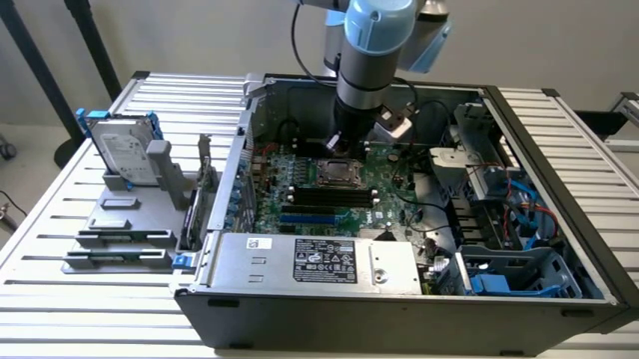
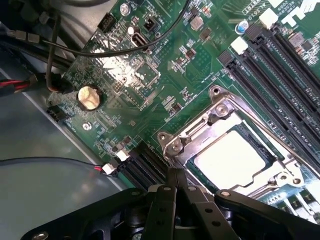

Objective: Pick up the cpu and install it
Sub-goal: 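Install the first cpu locking lever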

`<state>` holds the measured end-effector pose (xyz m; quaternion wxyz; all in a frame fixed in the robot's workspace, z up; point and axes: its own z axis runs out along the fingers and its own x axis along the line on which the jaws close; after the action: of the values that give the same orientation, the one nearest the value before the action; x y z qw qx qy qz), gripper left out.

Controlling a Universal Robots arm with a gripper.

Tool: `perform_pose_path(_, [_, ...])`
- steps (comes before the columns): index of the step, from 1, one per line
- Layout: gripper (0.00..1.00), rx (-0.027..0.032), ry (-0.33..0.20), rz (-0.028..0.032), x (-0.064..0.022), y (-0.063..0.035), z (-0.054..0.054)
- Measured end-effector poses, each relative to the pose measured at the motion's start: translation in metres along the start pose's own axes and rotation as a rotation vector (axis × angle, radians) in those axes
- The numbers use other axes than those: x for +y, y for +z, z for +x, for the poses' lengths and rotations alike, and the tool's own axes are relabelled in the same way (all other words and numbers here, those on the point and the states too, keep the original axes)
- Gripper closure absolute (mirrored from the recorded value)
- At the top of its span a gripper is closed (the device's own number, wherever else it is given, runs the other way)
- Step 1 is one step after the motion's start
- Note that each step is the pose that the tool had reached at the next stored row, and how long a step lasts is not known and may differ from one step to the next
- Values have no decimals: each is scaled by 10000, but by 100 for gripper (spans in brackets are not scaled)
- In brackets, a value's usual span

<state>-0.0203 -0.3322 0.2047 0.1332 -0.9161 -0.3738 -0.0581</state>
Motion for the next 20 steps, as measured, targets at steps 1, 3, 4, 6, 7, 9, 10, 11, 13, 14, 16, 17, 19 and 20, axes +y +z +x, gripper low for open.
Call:
perform_pose_path(1, [89,-1,-2,0,-5,-20,-9])
perform_pose_path(3, [89,-1,-1,0,-18,-41,-45])
perform_pose_path(4, [89,-1,-1,0,-27,-47,-69])
perform_pose_path(6, [89,-1,-1,0,-49,-57,-124])
perform_pose_path(7, [89,0,-1,1,-57,-64,-151])
perform_pose_path(9, [89,0,-1,0,-55,-90,-192])
perform_pose_path(10, [89,-1,-3,1,-48,-107,-207])
perform_pose_path(11, [89,-2,-1,0,-40,-131,-222])
perform_pose_path(13, [89,-1,-1,1,-19,-193,-245])
perform_pose_path(14, [89,-1,-1,0,-9,-227,-257])
perform_pose_path(16, [89,-1,-1,0,12,-281,-282])
perform_pose_path(17, [89,0,-1,1,22,-302,-295])
perform_pose_path(19, [89,-1,-1,1,40,-337,-327])
perform_pose_path(20, [89,0,-2,1,46,-349,-343])
